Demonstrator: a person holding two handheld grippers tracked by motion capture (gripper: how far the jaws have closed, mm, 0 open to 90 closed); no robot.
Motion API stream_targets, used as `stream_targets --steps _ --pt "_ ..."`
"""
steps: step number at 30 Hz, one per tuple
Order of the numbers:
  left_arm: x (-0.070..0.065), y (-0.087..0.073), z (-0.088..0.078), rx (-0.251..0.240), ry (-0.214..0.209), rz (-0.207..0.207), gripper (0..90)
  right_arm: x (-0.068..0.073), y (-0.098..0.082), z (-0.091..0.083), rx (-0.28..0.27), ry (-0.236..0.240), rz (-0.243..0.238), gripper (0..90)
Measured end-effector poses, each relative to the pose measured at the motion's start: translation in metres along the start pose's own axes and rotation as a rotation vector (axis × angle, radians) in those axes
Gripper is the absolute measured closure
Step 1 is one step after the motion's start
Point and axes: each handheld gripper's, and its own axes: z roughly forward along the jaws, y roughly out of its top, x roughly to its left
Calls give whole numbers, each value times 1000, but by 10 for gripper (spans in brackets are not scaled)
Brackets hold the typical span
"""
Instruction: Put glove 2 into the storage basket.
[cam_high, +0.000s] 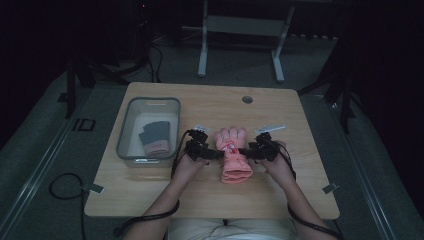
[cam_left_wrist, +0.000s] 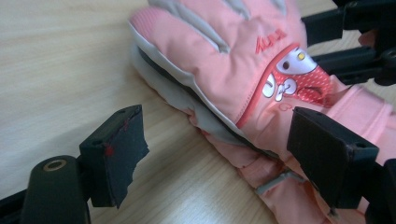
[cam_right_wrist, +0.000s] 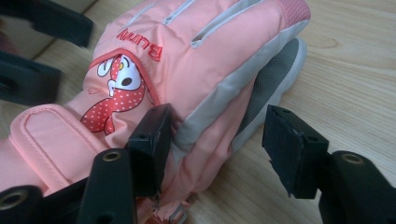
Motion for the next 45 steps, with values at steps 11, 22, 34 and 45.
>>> stream_targets --steps 11,22,34,45 --pt "13 -5 27 27 -97 -108 331 -17 -2 21 72 145 142 389" --pt "15 -5 28 -12 -253 -115 722 -6 0 18 53 156 134 678" --pt "2 20 -22 -79 -216 -33 743 12 24 -4 -59 182 118 703" --pt "-1 45 -79 -136 -144 21 747 38 67 -22 -147 206 60 705"
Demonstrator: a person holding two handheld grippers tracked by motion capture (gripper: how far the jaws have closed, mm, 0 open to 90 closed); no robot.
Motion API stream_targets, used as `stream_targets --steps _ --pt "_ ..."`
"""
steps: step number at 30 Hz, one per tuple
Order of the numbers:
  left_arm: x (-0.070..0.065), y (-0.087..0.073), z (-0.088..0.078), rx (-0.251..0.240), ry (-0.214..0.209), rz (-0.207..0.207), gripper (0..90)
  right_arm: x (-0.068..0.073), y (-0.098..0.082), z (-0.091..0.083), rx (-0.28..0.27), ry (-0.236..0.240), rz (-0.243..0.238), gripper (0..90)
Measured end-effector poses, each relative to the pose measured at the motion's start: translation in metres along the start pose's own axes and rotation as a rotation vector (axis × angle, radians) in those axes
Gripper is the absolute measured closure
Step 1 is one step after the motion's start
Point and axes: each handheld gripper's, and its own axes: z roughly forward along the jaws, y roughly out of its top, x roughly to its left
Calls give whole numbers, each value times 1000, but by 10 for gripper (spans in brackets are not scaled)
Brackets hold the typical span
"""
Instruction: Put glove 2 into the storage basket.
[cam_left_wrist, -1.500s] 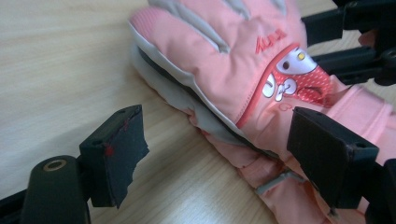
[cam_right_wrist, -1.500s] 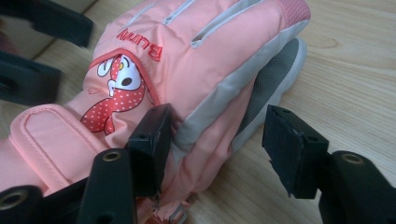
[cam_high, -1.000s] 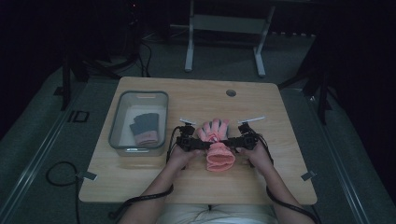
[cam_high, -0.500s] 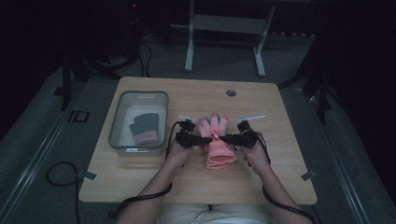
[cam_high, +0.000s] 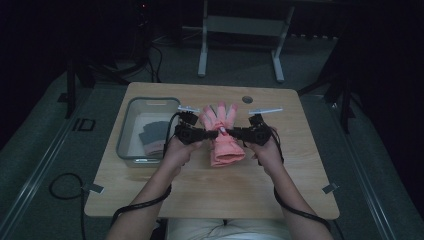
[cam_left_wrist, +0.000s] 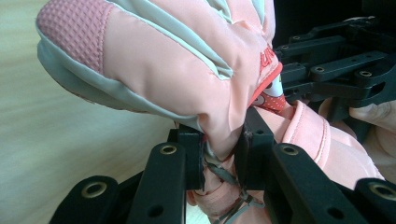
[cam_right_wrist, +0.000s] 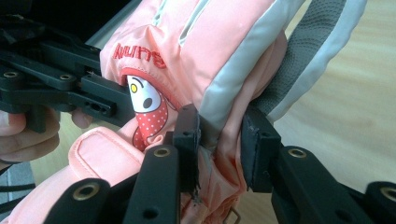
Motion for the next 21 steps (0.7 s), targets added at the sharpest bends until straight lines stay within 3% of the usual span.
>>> stream_targets --steps 9,21 --pt "0 13 -40 -31 67 23 747 27 32 10 -18 21 -60 706" --pt "18 11 -93 -77 145 -11 747 64 63 44 -23 66 -121 707"
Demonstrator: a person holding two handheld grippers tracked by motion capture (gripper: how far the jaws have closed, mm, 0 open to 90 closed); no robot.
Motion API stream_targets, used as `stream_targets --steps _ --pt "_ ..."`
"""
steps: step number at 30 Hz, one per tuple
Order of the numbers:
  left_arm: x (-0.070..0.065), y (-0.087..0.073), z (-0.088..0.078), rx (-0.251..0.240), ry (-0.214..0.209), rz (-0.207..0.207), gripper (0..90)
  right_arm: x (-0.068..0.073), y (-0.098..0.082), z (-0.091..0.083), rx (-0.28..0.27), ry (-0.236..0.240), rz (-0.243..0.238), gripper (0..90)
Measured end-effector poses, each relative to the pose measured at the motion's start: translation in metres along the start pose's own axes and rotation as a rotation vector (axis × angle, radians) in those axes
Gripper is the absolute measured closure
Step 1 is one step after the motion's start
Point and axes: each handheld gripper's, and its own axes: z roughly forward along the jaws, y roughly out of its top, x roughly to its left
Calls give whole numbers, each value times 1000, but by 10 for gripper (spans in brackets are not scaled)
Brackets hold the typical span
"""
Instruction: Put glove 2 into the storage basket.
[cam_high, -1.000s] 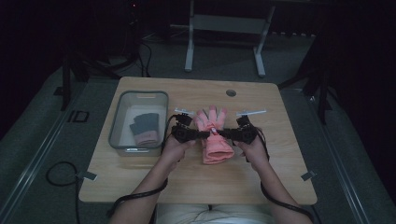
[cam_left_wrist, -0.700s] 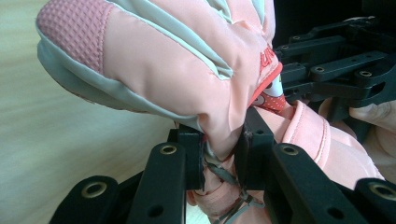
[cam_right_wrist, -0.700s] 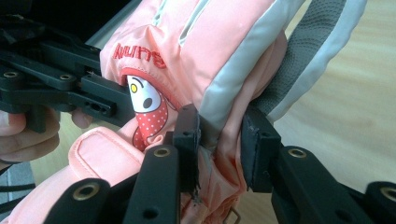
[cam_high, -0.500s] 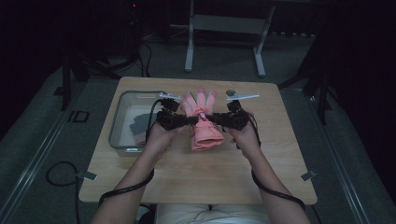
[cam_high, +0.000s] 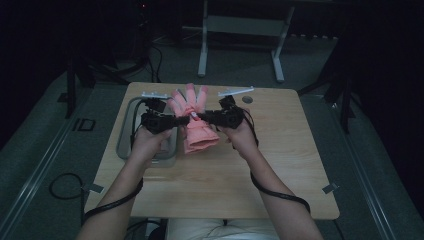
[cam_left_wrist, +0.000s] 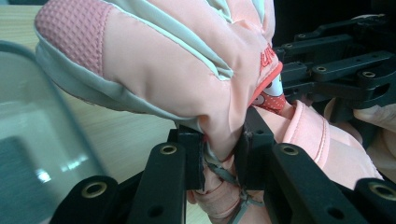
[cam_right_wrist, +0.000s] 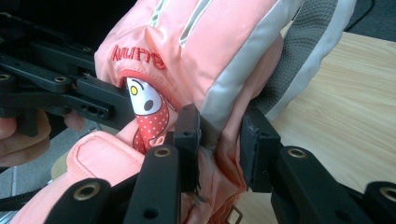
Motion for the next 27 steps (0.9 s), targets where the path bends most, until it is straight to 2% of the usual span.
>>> stream_targets --steps 18,23,27 --pt "49 -16 -56 -22 128 -65 747 37 26 75 32 83 -27 710" --pt "66 -18 -64 -30 152 -89 747 44 35 96 43 85 -37 712" --pt "80 -21 -63 -31 160 -108 747 46 39 113 63 72 -39 716"
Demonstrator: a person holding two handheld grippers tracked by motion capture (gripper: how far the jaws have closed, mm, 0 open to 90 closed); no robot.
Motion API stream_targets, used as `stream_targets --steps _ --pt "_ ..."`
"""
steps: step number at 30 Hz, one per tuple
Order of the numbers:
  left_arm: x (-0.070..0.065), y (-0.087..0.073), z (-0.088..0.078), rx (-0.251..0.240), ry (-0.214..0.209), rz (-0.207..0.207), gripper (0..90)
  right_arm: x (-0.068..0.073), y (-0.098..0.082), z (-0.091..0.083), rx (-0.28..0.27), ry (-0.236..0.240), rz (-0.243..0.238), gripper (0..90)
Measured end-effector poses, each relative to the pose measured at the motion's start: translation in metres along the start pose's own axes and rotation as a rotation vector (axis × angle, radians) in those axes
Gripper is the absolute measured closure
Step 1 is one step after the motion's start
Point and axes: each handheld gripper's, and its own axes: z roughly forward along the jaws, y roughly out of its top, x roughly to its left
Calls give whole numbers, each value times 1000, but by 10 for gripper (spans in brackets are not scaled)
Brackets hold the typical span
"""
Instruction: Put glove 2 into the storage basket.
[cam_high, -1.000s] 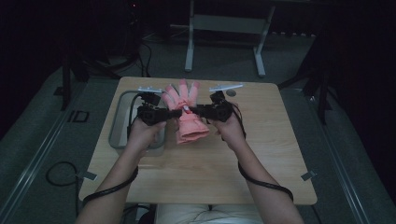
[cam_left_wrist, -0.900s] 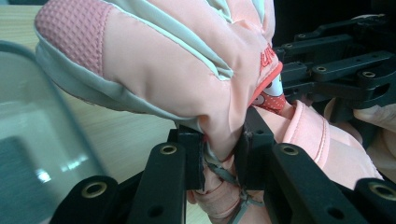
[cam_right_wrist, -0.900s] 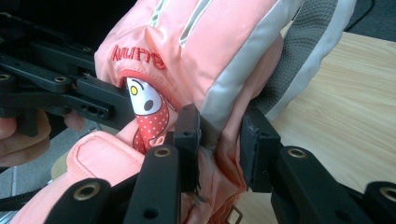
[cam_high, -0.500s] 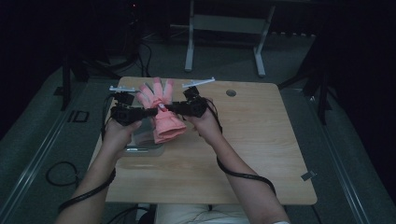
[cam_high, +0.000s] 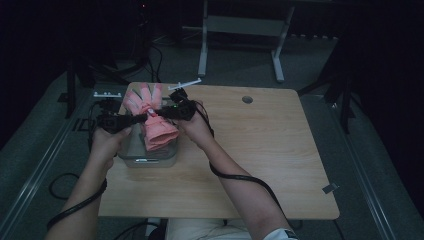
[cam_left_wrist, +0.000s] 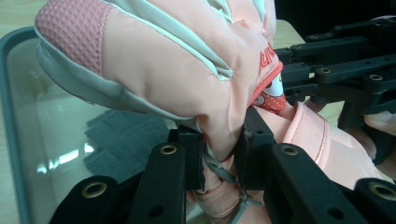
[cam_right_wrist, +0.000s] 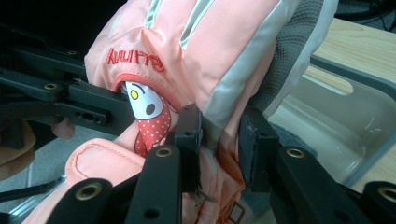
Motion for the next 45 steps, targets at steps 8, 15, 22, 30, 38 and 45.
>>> stream_targets --steps 8,15,22,30,38,45 --pt "23 -9 17 24 -28 -46 747 -8 -5 22 41 -20 24 721" --pt "40 -26 44 82 -29 -94 746 -21 -22 43 92 -41 66 722" --pt "44 -27 60 168 40 -108 737 -31 -34 60 159 -76 119 720" --pt "41 -24 70 224 130 -121 675 -34 -35 67 197 -126 135 702" --pt "36 -20 69 220 183 -80 575 -36 -25 57 164 -158 72 593" --pt "33 -20 73 225 253 -56 456 -40 -27 45 117 -149 89 530"
